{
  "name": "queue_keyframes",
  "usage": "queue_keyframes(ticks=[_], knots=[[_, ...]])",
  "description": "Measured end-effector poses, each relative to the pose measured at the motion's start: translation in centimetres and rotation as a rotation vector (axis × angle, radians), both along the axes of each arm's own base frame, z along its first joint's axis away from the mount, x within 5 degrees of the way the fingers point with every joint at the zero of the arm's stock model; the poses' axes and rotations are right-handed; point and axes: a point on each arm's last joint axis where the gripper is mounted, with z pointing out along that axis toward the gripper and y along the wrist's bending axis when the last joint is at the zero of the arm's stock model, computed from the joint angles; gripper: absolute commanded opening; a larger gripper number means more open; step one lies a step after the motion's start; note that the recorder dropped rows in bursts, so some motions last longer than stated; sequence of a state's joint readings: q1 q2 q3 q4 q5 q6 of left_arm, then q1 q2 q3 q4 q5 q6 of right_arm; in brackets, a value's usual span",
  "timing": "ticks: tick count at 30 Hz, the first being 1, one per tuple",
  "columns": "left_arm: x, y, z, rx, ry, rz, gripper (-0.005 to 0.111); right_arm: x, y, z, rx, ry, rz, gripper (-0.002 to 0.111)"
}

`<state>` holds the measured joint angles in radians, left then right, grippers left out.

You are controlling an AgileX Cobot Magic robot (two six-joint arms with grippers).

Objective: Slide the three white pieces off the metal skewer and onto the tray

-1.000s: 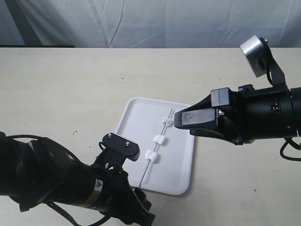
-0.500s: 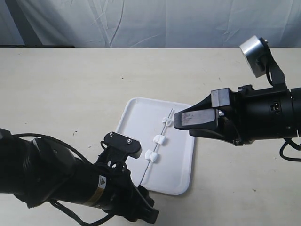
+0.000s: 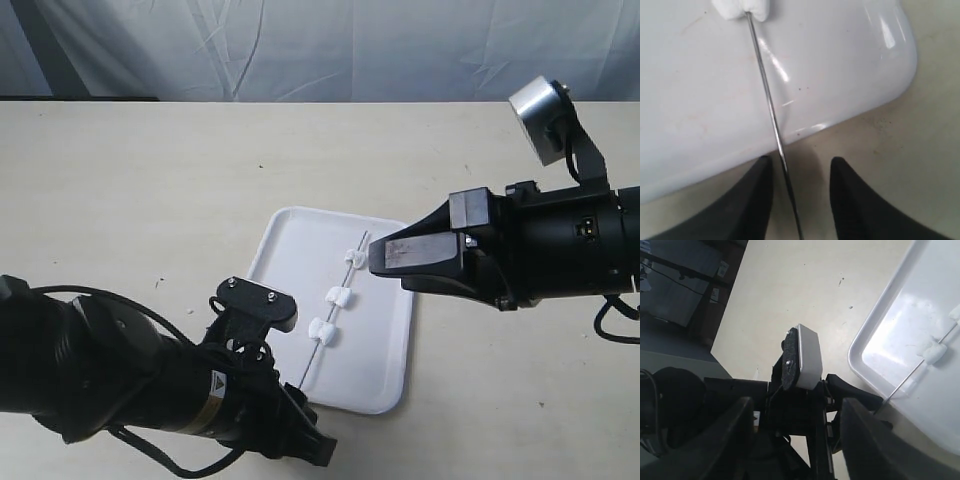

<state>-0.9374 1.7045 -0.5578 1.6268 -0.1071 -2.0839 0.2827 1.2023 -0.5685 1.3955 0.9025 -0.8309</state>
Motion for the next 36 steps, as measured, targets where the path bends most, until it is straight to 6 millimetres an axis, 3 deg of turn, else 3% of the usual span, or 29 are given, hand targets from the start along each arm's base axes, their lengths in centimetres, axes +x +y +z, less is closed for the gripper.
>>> queue_keyframes(ticks=[7, 19, 29, 36], knots=[[0.1, 0.1, -0.2, 0.011, -0.007, 0.007, 0.034, 0.0, 0.0, 0.0, 0.002, 0.002, 0.005, 0.051], [0.5, -0.2, -0.9, 0.034, -0.002, 0.016, 0.0, 0.0, 0.0, 0.0, 0.002, 0.002, 0.005, 0.051], [0.5, -0.2, -0.9, 0.035, -0.002, 0.021, 0.0, 0.3, -0.1, -0.1, -0.016, -0.011, -0.03, 0.052], [0.2, 0.3, -0.3, 0.026, -0.016, 0.023, 0.0, 1.4, -0.7, -0.4, -0.077, -0.055, -0.154, 0.055]])
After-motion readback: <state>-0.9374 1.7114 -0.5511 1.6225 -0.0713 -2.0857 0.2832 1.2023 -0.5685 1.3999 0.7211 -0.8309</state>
